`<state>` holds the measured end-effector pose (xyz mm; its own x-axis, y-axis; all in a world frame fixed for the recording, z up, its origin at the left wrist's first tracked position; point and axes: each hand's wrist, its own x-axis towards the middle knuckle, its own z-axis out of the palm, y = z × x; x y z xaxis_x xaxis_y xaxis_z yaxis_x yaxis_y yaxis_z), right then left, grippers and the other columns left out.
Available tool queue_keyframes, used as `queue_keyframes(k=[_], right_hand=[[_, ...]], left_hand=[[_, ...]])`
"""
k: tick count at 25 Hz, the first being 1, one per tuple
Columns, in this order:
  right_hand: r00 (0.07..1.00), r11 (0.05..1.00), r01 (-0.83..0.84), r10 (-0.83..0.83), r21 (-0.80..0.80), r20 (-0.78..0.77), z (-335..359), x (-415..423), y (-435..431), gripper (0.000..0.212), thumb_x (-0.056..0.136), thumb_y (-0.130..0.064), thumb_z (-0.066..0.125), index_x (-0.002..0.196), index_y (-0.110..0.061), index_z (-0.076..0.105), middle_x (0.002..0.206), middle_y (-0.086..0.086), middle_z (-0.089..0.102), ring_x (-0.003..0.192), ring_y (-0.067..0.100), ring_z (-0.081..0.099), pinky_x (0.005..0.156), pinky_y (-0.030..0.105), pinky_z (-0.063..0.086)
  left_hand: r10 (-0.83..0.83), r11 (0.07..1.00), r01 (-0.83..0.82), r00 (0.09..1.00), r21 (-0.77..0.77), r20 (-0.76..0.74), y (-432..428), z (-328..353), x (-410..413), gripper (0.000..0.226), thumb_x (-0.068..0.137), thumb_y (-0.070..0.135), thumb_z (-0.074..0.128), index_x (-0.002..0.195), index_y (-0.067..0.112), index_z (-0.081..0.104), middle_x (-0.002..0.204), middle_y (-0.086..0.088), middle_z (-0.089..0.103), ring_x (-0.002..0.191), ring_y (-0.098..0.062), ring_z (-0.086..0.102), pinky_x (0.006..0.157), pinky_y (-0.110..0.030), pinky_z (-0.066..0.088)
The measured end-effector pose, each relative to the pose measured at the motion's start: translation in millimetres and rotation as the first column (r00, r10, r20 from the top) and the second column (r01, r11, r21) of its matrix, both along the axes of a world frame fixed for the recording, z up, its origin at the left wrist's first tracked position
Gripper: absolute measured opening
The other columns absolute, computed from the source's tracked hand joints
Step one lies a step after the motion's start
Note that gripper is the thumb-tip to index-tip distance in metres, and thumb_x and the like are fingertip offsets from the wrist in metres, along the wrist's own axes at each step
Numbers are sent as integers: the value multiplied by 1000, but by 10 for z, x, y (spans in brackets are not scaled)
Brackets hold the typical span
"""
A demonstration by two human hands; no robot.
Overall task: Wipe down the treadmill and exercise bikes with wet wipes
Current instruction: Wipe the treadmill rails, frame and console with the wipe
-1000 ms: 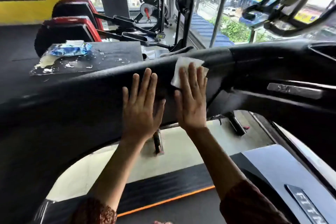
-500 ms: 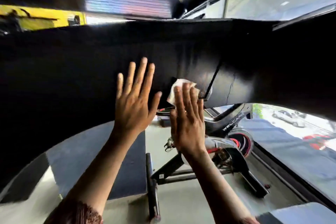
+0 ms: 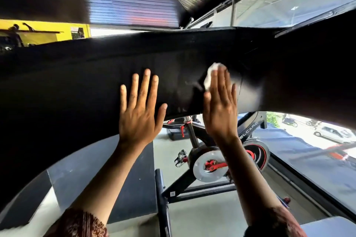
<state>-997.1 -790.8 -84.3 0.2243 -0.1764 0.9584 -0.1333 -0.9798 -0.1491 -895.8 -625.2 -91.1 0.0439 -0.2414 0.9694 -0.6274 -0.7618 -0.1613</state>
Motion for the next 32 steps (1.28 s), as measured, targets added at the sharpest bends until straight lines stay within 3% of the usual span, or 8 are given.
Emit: queue_keyframes(k=[2, 6, 10, 14, 22, 26, 29, 32], right_hand=[[993, 987, -81, 68, 140, 100, 332, 135, 140, 63, 101, -38, 13, 147, 4, 23, 156, 21, 18, 146, 30, 12, 119, 33, 3], [987, 970, -163, 159, -182, -38, 101, 286, 335, 54, 103, -29, 23, 145, 4, 30, 154, 20, 24, 145, 30, 19, 119, 43, 16], [991, 993, -112, 108, 48, 73, -231, 216, 214, 50, 103, -24, 22, 146, 1, 26, 156, 14, 18, 147, 24, 11, 120, 41, 11], [991, 979, -124, 129, -165, 23, -509, 264, 317, 44, 103, -21, 32, 142, -1, 36, 152, 12, 28, 144, 24, 23, 118, 41, 18], [930, 922, -344, 361, -179, 72, -750, 198, 299, 38, 103, -4, 26, 128, 5, 52, 137, 17, 49, 134, 32, 40, 110, 44, 36], [937, 983, -108, 152, -150, 316, -607, 23, -44, 31, 100, 1, 36, 118, 12, 59, 127, 25, 56, 122, 39, 52, 108, 41, 40], [941, 981, -78, 14, 176, 338, -527, 14, -29, 41, 102, -15, 37, 135, 7, 44, 145, 21, 39, 138, 33, 34, 114, 43, 31], [993, 995, -82, 77, 51, 87, -665, 52, -75, 51, 104, -30, 22, 147, -3, 23, 155, 9, 15, 146, 21, 13, 120, 39, 10]], left_hand=[[-11, 1000, 10, 1000, -4, -3, -19, -12, 0, 63, 99, 42, 28, 151, 8, 18, 156, -8, 10, 144, -31, 13, 117, -45, 2], [-25, 1000, 25, 1000, 6, 5, 10, -11, 16, 63, 100, 43, 28, 151, 7, 19, 156, -9, 11, 144, -31, 14, 117, -46, 4], [-4, 1000, 4, 1000, 19, 21, 20, -36, 30, 62, 101, 42, 29, 151, 8, 19, 156, -10, 11, 144, -31, 14, 117, -47, 4], [-21, 999, 20, 999, 31, 29, 42, -49, 35, 61, 102, 42, 28, 152, 9, 17, 156, -10, 11, 145, -31, 14, 118, -46, 4], [-64, 997, 63, 997, 33, 33, 60, -93, 23, 60, 100, 40, 35, 150, 9, 24, 156, -13, 17, 144, -31, 17, 117, -48, 5], [-98, 995, 98, 995, 19, -9, 22, -93, -38, 62, 98, 40, 35, 150, 8, 24, 156, -16, 19, 144, -31, 16, 117, -49, 1], [-134, 990, 135, 991, 33, -16, -43, -12, -62, 63, 98, 41, 35, 150, 7, 25, 156, -17, 19, 144, -31, 16, 117, -46, -1], [-149, 987, 150, 989, 57, -13, -134, 72, -73, 66, 96, 43, 34, 150, 5, 24, 156, -16, 19, 145, -29, 15, 118, -43, -1]])
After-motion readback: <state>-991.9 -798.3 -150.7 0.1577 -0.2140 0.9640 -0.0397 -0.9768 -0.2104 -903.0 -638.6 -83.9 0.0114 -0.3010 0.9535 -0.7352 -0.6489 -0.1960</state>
